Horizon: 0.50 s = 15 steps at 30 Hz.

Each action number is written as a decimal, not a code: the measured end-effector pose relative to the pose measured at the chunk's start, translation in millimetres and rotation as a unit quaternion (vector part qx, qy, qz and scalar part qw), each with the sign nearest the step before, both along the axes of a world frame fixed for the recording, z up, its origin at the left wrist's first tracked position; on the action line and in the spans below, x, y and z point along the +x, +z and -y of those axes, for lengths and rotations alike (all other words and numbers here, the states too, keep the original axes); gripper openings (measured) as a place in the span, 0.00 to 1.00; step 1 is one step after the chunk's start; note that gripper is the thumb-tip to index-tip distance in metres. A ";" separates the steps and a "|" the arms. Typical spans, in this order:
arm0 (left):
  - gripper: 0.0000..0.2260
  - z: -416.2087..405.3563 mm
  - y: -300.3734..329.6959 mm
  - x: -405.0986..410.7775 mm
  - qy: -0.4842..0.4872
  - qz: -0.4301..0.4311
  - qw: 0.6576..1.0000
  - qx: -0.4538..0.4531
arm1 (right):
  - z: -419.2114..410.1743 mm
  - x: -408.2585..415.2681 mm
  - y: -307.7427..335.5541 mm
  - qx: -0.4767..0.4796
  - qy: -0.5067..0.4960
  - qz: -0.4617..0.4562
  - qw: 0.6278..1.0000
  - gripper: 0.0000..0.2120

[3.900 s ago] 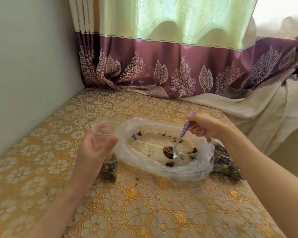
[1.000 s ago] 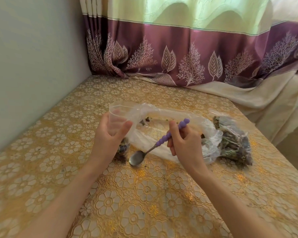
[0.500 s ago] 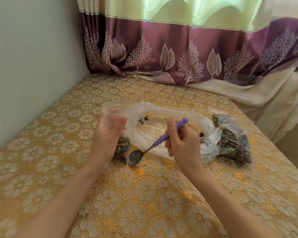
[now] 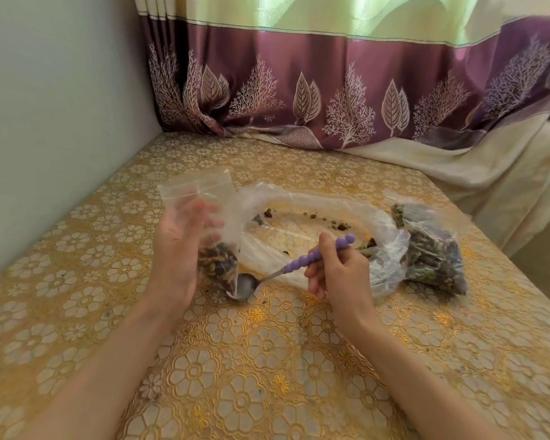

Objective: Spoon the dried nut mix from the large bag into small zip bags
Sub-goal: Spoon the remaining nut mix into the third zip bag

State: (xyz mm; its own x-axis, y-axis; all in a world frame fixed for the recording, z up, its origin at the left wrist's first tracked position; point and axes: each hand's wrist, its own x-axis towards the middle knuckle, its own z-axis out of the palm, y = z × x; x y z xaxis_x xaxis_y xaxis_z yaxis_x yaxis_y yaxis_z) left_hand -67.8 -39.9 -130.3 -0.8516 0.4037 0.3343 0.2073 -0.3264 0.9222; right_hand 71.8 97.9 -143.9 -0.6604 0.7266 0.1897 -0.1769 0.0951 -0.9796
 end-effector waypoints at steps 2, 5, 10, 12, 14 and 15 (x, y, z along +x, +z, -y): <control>0.29 2.7 2.3 -3.9 0.009 -0.001 1.000 0.011 | -0.7 0.5 -0.2 -0.014 0.003 0.003 1.000 0.22; 0.31 7.4 3.8 -8.9 0.021 0.000 0.999 0.024 | -2.3 1.6 -1.5 -0.035 0.007 0.002 0.999 0.20; 0.24 11.1 8.1 -11.7 0.047 -0.021 0.999 0.017 | -2.3 3.8 0.4 -0.007 -0.006 -0.006 1.000 0.21; 0.20 11.9 7.8 -12.3 0.058 -0.038 0.998 0.009 | -0.1 3.6 2.3 0.038 -0.008 -0.009 0.999 0.21; 0.18 11.8 6.5 -12.3 0.065 -0.045 0.997 0.007 | 3.7 2.9 4.8 0.079 -0.007 -0.014 0.997 0.21; 0.18 11.6 5.7 -12.4 0.069 -0.043 0.997 0.009 | 6.1 2.3 6.0 0.097 -0.004 -0.018 0.995 0.20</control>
